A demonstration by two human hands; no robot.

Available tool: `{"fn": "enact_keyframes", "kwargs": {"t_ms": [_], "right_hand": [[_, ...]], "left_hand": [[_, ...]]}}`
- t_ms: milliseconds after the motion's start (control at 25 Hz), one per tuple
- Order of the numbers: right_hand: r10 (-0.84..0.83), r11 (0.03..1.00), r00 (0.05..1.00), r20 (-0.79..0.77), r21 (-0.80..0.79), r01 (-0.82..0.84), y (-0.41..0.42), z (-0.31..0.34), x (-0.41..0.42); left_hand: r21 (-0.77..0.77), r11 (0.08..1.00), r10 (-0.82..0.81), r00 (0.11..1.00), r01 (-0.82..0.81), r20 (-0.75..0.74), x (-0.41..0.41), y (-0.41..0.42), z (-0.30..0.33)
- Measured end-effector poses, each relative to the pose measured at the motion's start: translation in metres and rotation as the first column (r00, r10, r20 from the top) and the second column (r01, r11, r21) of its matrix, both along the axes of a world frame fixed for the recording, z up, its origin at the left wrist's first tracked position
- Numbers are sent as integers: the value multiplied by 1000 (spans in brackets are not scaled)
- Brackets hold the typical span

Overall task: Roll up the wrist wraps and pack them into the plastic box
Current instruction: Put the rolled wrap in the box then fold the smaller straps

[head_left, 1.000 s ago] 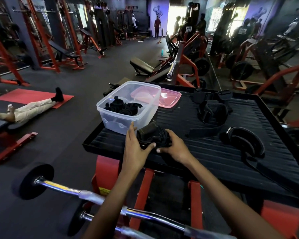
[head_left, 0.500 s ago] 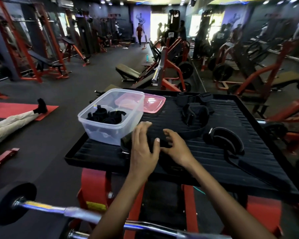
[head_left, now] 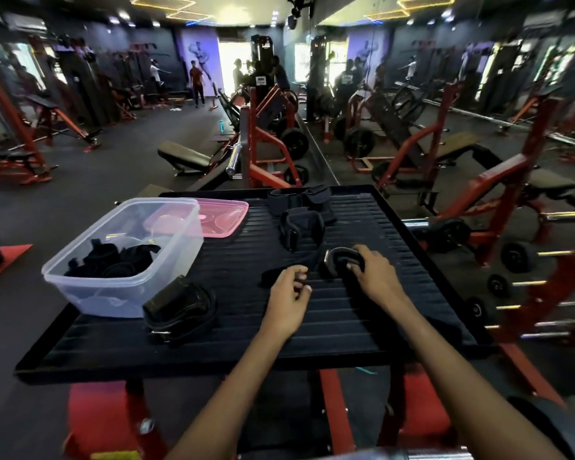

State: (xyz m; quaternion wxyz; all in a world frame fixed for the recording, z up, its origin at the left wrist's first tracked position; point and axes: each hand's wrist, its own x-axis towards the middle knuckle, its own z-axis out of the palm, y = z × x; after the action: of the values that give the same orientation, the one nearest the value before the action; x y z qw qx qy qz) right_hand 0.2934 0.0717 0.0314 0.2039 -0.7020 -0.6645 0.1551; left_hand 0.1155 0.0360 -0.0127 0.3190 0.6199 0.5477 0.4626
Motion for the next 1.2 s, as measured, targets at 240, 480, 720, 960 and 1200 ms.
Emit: {"fn": "enact_keyframes", "kwargs": {"t_ms": [240,480,720,960,1200], "right_hand": [[158,974,877,-453,-72,-213,-8,31,-10],[1,811,683,-730,-399,-428,-11,23,-20],[-37,787,664,-747,-431,-441,-26,10,-9],[174,816,834,-525,-398,-420,-35,15,9],[-167,818,50,-985,-167,-551,-31,18,2]], "left_hand": [[165,984,-72,997,74,-18,-12,-6,3],[192,952,200,958,-240,205,-17,-6,11],[179,927,328,944,-328,34,-21,-2,6],[75,922,382,924,-379,-18,-21,1,2],[69,929,364,932,-363,4,-24,1,0]]}}
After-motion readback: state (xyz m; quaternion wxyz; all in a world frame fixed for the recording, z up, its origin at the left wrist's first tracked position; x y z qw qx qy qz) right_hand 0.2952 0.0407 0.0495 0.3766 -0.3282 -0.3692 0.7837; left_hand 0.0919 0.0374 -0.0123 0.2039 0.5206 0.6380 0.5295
